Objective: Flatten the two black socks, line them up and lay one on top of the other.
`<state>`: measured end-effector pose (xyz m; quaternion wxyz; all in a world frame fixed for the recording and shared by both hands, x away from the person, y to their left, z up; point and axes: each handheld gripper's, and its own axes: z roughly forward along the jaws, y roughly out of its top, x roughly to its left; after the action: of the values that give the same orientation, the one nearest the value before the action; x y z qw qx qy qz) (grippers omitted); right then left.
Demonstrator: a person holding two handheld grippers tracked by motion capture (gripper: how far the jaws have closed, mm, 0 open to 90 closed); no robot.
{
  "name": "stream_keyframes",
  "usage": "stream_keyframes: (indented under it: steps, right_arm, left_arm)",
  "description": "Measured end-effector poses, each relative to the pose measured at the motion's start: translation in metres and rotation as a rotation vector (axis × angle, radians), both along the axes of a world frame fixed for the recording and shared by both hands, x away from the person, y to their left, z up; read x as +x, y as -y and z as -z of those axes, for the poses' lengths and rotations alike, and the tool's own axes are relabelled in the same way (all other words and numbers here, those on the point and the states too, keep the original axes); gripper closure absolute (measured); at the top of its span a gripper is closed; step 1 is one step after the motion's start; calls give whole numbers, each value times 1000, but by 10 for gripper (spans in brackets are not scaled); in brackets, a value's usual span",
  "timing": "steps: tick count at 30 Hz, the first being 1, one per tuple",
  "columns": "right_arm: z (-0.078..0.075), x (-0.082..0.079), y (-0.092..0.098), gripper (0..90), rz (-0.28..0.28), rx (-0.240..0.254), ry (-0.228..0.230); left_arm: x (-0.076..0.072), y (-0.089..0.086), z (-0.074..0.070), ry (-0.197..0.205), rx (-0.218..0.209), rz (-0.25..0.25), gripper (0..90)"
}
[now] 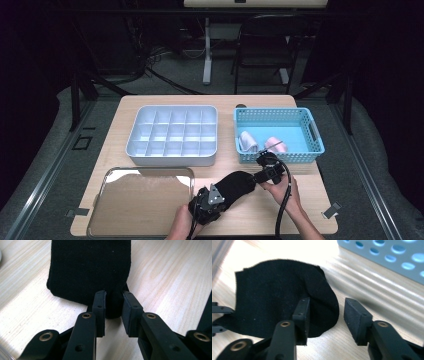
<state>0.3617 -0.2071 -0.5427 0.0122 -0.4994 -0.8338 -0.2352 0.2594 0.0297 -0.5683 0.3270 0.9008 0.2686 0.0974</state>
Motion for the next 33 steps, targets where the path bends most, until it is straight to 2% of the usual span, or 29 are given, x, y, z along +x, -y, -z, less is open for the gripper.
stream_keyframes:
  steps: [2,4,9,16,17,20,21,22,25,29,31,33]
  right_arm:
    - [2,0,-1,640,4,13,-7]
    - [1,0,-1,708,-5,-5,-6]
    - [2,1,-3,825,0,-16,-3]
    - [-7,-5,1,856,-13,-29,1]
    - [-10,-7,3,856,-8,-7,7]
    - [-20,-12,9,856,0,12,28]
    - [-22,-13,12,856,1,32,31]
    - [-25,-14,13,855,16,74,28]
    - [-31,-18,17,855,24,121,34]
    - [-40,-23,16,856,3,205,37]
    - [-43,-25,11,856,-9,230,43]
    - [-45,-27,5,855,-34,233,53]
  left_arm:
    - [1,0,0,-4,-4,-2,748]
    - [1,0,0,-2,-2,-5,747]
    - [3,-1,1,-2,-10,-14,750]
    - [9,-1,1,-3,-14,-29,751]
    - [11,0,1,-7,-17,-30,751]
    - [16,2,1,-8,-24,-29,750]
    - [17,2,1,-6,-21,-23,749]
    - [18,3,1,-6,-23,-26,746]
    - [21,3,2,-12,-29,-23,727]
    - [25,1,0,-45,-34,-16,634]
    - [25,1,-2,-47,-30,-17,570]
    - [25,0,-3,-47,-27,-18,518]
